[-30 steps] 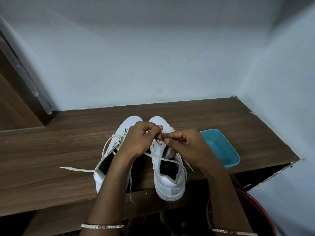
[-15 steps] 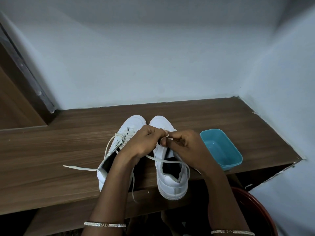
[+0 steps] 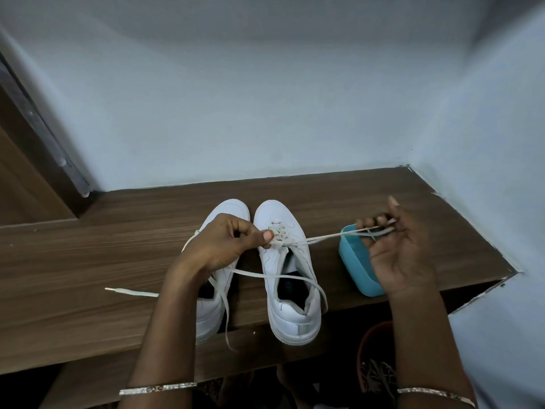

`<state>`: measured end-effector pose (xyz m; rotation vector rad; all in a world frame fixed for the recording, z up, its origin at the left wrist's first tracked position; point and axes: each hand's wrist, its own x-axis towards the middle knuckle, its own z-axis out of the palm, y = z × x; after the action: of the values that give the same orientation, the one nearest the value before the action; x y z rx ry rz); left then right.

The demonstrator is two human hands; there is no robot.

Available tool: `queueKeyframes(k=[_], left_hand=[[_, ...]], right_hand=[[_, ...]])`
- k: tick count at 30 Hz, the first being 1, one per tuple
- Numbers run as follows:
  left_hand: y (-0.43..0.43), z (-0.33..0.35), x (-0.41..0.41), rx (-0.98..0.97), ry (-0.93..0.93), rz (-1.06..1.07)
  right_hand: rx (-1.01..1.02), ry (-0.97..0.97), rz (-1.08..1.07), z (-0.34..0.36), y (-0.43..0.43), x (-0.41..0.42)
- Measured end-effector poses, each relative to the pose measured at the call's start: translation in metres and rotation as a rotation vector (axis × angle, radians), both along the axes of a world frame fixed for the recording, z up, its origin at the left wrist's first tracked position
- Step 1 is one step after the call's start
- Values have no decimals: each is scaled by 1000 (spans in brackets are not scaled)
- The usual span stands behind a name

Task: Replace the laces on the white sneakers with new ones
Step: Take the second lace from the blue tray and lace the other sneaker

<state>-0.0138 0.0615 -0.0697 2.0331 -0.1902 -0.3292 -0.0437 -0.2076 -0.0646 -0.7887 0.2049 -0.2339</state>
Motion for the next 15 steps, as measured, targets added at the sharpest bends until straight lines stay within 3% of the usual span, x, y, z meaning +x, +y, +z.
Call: queueKeyframes(k=[4,9,15], left_hand=[[2,-3,1,0,-28,53],[2,-3,4,-3,1,113],[-6,-1,2,-132,119,88]], right_hand=[[-78,20,-98,-2,-8,1],[-28,-7,-112,0,-20,-7],[-599,-29,64,-2,-15,-8]])
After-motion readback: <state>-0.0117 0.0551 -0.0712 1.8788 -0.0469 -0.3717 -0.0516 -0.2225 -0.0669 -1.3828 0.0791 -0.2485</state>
